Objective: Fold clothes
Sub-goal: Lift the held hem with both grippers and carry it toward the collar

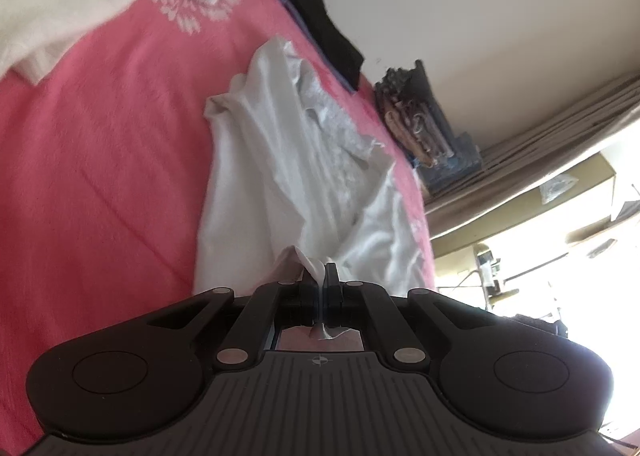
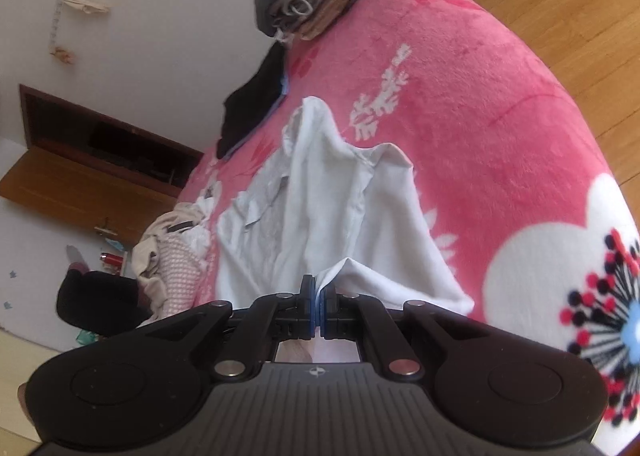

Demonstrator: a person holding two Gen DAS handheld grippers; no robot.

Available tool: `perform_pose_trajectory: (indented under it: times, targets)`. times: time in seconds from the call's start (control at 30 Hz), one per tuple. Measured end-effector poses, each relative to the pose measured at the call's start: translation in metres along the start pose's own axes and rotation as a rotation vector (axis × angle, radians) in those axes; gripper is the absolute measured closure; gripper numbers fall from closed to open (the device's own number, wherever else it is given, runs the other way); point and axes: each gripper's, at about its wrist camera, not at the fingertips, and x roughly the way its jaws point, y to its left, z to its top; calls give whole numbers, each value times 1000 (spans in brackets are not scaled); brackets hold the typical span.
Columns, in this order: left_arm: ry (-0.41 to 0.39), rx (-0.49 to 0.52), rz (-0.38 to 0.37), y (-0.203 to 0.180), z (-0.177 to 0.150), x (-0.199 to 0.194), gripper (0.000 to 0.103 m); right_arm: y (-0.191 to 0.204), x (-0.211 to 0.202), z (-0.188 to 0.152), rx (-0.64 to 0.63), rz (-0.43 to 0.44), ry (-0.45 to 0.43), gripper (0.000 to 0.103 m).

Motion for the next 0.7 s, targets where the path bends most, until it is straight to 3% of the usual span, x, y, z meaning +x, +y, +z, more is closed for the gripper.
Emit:
perform_pose_trajectory:
  times: [0.27,0.47,0.7]
  targets:
    - [6,-90,-7,27,17,9,103,-26,32,16,116,-20,-1,101]
    - [-29,-137,-3,33,39,19,103,-16,46,36,101,-23,-36,101]
    - [-111,-141,-51,23,75,27,103,5,63,73,55,-3,-84,101]
